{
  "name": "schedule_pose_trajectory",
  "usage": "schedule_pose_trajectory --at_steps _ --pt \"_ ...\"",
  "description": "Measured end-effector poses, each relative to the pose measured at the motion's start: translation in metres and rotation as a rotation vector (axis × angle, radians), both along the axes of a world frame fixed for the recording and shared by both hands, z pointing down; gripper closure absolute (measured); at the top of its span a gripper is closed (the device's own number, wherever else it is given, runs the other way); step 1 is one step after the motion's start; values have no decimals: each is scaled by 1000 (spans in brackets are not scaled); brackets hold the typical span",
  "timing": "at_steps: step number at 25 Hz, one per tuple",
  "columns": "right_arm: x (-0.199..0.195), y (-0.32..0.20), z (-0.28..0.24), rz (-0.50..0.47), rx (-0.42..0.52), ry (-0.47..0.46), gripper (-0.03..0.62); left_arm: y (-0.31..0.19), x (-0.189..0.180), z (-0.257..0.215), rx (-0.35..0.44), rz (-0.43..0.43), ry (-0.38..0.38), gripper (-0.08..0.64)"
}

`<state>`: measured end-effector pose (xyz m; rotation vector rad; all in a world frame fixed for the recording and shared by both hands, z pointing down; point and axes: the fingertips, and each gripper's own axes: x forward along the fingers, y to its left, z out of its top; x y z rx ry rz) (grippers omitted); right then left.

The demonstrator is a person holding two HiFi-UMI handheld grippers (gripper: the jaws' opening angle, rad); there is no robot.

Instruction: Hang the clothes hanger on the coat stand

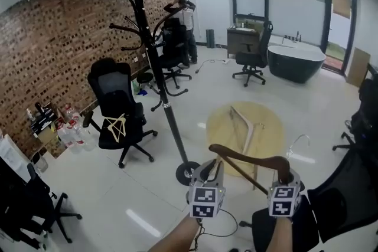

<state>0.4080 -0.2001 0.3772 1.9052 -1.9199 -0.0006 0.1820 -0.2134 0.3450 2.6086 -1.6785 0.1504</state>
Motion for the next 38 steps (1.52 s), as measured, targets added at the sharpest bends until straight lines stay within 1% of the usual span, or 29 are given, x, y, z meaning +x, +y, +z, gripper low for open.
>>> schedule_pose_trajectory --at_steps 2,7,9,11,14,16,21,25,28,30,34,35,38 --pt "-62 -5 -13 -30 10 27 514 -1 -63 -6 6 -32 20 477" --pt "-256 3 -42 -87 27 75 514 21 -257 -24 30 -90 44 477" --pt "-325 8 -54 -123 27 97 514 33 -323 -33 32 -118 51 477" --pt "-379 6 -67 -160 29 115 514 38 -375 -44 34 -149 56 477" --pt "-442 -8 -78 -215 39 125 514 35 -434 -53 39 -198 60 477" --pt "-472 -19 -78 -252 44 130 514 32 -460 -52 39 -228 61 479" --pt "-529 -63 -70 -355 51 152 514 8 -504 -46 42 -309 58 483" --pt "-572 -112 -64 -443 49 145 514 -25 -532 -50 44 -379 19 483" --pt "-603 -138 -59 -519 45 137 514 -44 -553 -51 51 -446 24 489" --pt "-622 -152 -52 -556 37 147 514 -54 -564 -45 47 -471 24 489" --pt "-655 -170 -32 -576 11 177 514 -68 -591 -27 22 -478 13 494" --pt "-665 -173 -28 -573 7 179 514 -72 -602 -22 18 -477 16 494" --pt "-704 -184 -23 -540 10 180 514 -84 -647 -18 39 -458 20 497"
